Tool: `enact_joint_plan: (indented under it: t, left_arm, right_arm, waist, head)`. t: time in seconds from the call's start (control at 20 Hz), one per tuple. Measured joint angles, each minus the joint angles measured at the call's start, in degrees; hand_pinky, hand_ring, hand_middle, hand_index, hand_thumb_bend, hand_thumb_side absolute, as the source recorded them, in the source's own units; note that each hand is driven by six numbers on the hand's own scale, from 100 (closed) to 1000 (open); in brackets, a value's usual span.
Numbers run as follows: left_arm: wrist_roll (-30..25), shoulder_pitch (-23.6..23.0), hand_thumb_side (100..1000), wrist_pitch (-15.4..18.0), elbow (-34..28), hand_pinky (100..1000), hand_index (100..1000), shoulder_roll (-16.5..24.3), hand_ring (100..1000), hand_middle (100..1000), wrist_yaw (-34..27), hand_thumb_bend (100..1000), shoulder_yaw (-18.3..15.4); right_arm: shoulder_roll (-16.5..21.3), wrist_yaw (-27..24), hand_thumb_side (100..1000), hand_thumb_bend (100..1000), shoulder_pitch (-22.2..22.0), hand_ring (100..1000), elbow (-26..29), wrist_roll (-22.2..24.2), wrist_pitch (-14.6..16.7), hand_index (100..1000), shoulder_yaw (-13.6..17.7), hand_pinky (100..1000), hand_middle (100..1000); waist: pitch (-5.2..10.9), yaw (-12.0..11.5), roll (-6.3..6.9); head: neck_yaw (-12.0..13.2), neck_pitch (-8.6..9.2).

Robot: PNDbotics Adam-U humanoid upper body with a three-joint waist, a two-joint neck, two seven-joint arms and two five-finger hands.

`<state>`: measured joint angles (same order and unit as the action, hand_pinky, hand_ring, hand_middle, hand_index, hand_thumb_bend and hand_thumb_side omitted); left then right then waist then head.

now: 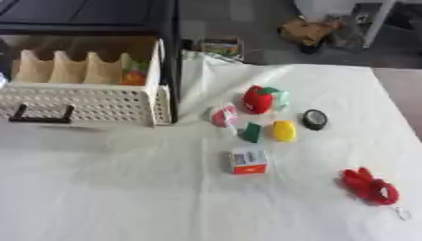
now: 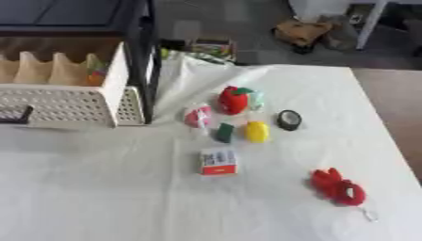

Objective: Pick up objects from table and place into drawer.

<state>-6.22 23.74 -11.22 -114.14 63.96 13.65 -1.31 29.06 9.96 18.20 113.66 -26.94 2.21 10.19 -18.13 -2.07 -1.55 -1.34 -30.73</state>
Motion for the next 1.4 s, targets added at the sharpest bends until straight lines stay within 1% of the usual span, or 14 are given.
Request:
enact_joint_plan:
  t: [0.1, 0.25, 0.4, 0.55, 0.7, 0.75, 0.8, 0.95, 1.2, 1.3, 1.4]
  left_arm:
    - [1.7, 0.9, 265, 0.1, 0.0, 100, 657, -0.7, 100, 100, -1.7, 100, -1.0]
    - [4.4, 2.0, 246, 0.3, 0.0, 100, 666, -1.7, 100, 100, -4.4, 100, -2.5]
    - [7.1, 2.7, 245, 1.0, 0.0, 100, 667, -2.6, 100, 100, -7.2, 100, -3.9]
    - [9.7, 2.8, 251, 2.0, 0.0, 100, 679, -3.2, 100, 100, -9.8, 100, -4.5]
    - [12.3, 2.9, 256, 3.3, 0.0, 100, 692, -4.1, 100, 100, -12.3, 100, -5.2]
    - [13.1, 2.9, 256, 3.6, 0.0, 100, 691, -4.3, 100, 100, -13.0, 100, -5.3]
    - [14.0, 2.8, 258, 3.9, 0.0, 100, 692, -4.5, 100, 100, -13.6, 100, -5.3]
    - [16.4, 2.4, 262, 4.6, 0.0, 100, 700, -5.1, 100, 100, -14.6, 100, -5.1]
    - [20.7, 2.4, 274, 5.5, 0.0, 101, 736, -6.8, 100, 100, -15.1, 100, -3.7]
    - [22.5, 2.2, 261, 5.7, 0.0, 118, 738, -7.9, 100, 100, -15.2, 100, -3.0]
    - [24.2, 2.0, 288, 5.8, 0.0, 138, 740, -9.2, 100, 100, -15.2, 100, -2.2]
  right_arm:
    - [0.4, 0.1, 846, 100, 0.3, 625, 0.0, 0.2, -0.2, 816, 0.0, 826, 629]
    - [1.9, 0.6, 845, 100, 0.8, 625, 0.0, 0.8, -0.9, 816, -0.4, 824, 629]
    - [3.8, 1.8, 846, 100, 1.7, 625, 0.0, 2.2, -2.1, 816, -1.1, 824, 629]
    - [5.3, 3.0, 845, 100, 2.5, 626, 0.0, 3.4, -3.1, 806, -2.0, 818, 624]
    - [8.1, 4.9, 839, 100, 3.8, 633, 0.0, 5.4, -4.3, 790, -3.2, 818, 609]
    - [9.2, 5.7, 840, 114, 4.2, 638, 0.0, 6.1, -4.8, 788, -3.6, 820, 610]
    - [10.4, 6.5, 845, 156, 4.6, 646, 0.0, 6.9, -5.2, 786, -4.2, 823, 614]
    - [14.2, 8.9, 851, 214, 6.0, 667, 0.0, 9.3, -6.3, 779, -6.2, 826, 626]
    - [20.5, 13.2, 840, 265, 8.7, 711, 0.0, 13.6, -8.2, 791, -10.5, 837, 666]
    - [22.3, 14.8, 816, 282, 9.7, 725, 0.0, 15.4, -8.5, 803, -12.5, 842, 680]
    - [23.9, 16.2, 816, 277, 10.7, 740, -0.1, 17.1, -8.5, 812, -14.6, 847, 690]
  waist:
    - [0.03, -0.1, 0.0]
    - [0.06, -0.3, -0.1]
    - [0.07, -0.5, -0.2]
    - [0.07, -0.5, -0.25]
    - [0.07, -0.7, -0.32]
    - [0.06, -0.7, -0.34]
    - [0.05, -0.7, -0.36]
    - [-0.06, -0.8, -0.6]
    - [-0.28, -1.2, -0.78]
    - [-0.33, -1.4, -1.02]
    - [-0.38, -1.6, -1.25]
  head:
    - [-0.6, -0.18]
    - [-1.2, -0.39]
    - [-1.6, -0.4]
    - [-1.8, -0.41]
    - [-2.0, -0.41]
    - [-2.0, -0.41]
    - [-2.0, -0.41]
    - [-2.1, -0.41]
    - [-2.1, -0.4]
    - [-2.3, -0.39]
    - [-2.4, -0.36]
